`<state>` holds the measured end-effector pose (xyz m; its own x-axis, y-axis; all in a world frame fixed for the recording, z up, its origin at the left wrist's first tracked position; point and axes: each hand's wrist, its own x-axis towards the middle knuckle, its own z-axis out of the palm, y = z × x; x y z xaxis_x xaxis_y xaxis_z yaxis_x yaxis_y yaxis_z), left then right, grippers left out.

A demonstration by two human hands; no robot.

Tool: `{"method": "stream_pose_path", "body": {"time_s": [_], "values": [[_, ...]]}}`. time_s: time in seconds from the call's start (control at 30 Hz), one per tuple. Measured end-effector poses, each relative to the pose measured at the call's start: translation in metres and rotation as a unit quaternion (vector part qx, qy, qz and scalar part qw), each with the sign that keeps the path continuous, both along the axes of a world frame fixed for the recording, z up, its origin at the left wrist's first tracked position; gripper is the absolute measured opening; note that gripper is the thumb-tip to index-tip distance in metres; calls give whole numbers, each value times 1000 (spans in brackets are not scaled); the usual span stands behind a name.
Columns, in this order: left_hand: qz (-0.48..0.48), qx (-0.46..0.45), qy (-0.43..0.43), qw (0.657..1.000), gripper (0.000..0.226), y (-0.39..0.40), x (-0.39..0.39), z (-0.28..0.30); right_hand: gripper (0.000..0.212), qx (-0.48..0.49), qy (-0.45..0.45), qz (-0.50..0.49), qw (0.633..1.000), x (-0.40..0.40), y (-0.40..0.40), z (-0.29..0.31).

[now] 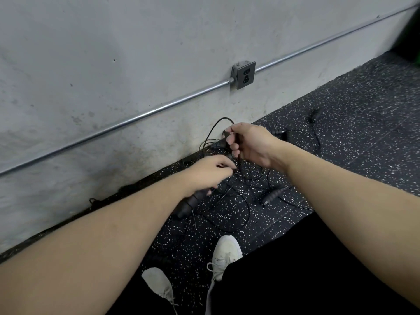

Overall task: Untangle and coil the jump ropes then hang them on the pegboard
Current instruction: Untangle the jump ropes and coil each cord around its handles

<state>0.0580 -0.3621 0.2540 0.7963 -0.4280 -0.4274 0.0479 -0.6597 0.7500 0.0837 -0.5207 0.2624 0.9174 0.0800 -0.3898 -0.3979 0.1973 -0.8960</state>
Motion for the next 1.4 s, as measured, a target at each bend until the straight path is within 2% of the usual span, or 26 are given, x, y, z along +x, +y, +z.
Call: {"method": "stream_pose_path", "body": {"time_s": [0.1,0.27,0.4,0.47,0.53,0.6,0.67,0.73,0.8,0.87,1.0,1.07,1.1,1.2,1.27,1.33,1.4], "values": [[37,-80,26,996,12,-17,-5,-8,15,83,28,-30,996,3,1,0],[107,-69,-46,991,28,-32,-8,-10,22,191,50,-87,977,7,-5,4],[66,-67,-41,995,23,-31,-6,-11,21,225,52,-80,970,5,-10,5],[63,-107,-10,992,26,-32,-6,-11,29,168,37,-75,982,3,-11,4],[78,-152,12,985,26,-33,-5,-7,44,5,4,-42,999,1,-15,0],[114,-198,31,973,26,-31,-1,0,43,-171,-37,49,983,-7,-20,-4],[148,-243,59,957,25,-28,1,6,32,-258,-69,157,951,-16,-22,-6],[171,-280,73,942,24,-24,3,11,15,-292,-90,178,935,-20,-21,-6],[195,-300,76,931,23,-20,6,14,34,-272,-94,141,947,-16,-20,-5],[225,-317,84,918,23,-17,9,17,41,-271,-87,168,944,-14,-21,-5],[299,-382,141,863,22,-8,17,22,14,-383,-86,301,869,-17,-21,-8],[325,-388,137,852,24,-2,20,23,28,-378,-98,293,873,-17,-14,-8],[328,-372,121,860,24,1,21,23,32,-379,-103,280,876,-17,-11,-6],[280,-290,57,913,18,8,21,19,39,-411,-148,217,873,-15,-7,0],[221,-249,48,942,22,12,16,14,42,-373,-161,167,898,-13,-1,5],[170,-197,55,964,26,12,8,7,40,-214,-130,99,963,-9,9,10],[108,-138,53,983,25,12,1,-1,38,-44,-78,46,995,-6,16,16]]}}
